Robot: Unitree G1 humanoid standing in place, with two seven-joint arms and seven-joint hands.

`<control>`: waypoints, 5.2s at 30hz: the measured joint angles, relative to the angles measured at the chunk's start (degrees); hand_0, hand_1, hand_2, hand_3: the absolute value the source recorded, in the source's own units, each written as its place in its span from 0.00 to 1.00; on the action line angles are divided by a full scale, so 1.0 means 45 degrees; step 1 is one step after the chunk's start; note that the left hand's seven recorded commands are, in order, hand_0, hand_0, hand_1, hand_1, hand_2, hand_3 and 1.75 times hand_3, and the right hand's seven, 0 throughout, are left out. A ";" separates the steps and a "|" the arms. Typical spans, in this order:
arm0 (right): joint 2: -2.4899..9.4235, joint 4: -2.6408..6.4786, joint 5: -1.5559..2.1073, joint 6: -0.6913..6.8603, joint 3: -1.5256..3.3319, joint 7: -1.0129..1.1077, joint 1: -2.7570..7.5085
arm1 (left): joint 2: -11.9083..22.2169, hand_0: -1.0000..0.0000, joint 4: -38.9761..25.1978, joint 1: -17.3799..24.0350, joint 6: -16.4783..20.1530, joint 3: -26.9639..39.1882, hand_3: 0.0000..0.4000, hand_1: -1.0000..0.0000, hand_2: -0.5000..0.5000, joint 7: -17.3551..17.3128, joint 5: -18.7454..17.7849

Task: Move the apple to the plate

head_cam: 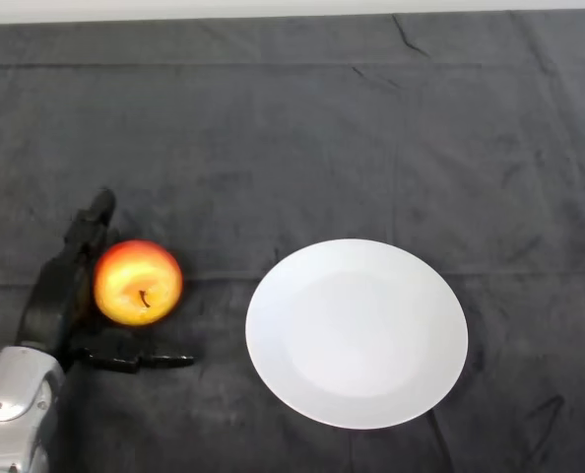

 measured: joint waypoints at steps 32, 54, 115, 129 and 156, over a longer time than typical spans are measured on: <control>0.0000 0.0000 0.0000 0.0000 0.0000 0.0000 0.0000 | 0.0150 0.15 0.0065 -0.0155 -0.0170 -0.0341 1.00 0.00 0.58 0.0107 0.0178; 0.0004 -0.0001 0.0001 -0.0001 0.0001 -0.0015 0.0003 | -0.0006 0.00 -0.3770 -0.0070 -0.0425 -0.1149 1.00 0.00 0.50 0.3206 0.1598; 0.0004 -0.0004 0.0001 -0.0002 0.0000 -0.0024 0.0003 | -0.0382 1.00 -0.3717 -0.0178 -0.2566 -0.7480 0.00 1.00 0.50 0.7183 0.3236; 0.0004 -0.0004 0.0001 -0.0002 0.0000 -0.0024 0.0003 | -0.0346 1.00 -0.3718 -0.0179 -0.2565 -0.7452 0.00 1.00 0.50 0.7183 0.3220; 0.0003 -0.0004 0.0002 0.0000 0.0000 -0.0028 0.0003 | 0.1275 1.00 -0.3123 -0.0166 -0.3791 -0.4712 0.00 1.00 0.50 0.6012 0.1757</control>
